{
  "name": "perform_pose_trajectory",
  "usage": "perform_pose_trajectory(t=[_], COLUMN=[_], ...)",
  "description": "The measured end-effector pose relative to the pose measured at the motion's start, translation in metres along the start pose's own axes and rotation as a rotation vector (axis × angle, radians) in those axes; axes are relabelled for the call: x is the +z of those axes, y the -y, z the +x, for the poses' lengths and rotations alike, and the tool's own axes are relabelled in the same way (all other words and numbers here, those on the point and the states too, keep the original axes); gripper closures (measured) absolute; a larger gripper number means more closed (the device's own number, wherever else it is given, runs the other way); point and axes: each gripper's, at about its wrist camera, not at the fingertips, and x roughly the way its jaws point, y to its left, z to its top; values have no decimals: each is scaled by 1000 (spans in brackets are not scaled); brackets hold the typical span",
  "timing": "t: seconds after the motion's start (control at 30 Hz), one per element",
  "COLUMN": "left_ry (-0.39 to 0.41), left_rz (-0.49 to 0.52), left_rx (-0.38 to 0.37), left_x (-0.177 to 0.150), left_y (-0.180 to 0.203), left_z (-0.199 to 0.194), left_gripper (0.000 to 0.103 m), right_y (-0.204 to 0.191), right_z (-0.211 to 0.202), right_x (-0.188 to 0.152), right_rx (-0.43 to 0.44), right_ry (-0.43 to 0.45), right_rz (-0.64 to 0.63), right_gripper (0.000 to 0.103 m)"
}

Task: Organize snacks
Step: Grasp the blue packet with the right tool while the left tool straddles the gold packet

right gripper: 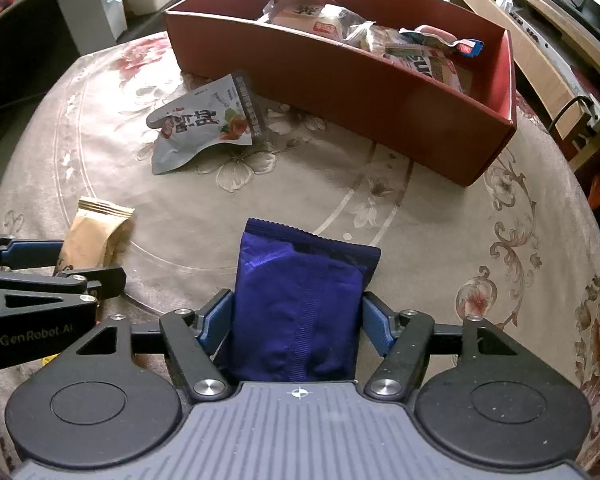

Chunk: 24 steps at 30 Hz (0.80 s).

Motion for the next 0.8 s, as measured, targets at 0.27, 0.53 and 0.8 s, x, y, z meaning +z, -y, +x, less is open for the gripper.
perform_pose_trajectory(t=[0.27,0.53,0.8], left_ry=[4,4,3], left_rz=[29,30,21], left_rx=[14,28,22], left_x=[-2,-3,-5], left_y=[5,3,-2], left_z=[1,2,4], left_gripper=[42,32,27], right_y=[0,0,2], right_z=[1,1,3], right_x=[0,0,1], right_rx=[-1,1,-1], right_ry=[-2,-3,-6], right_rz=[-4,-2,-2], right_gripper=[27,25,22])
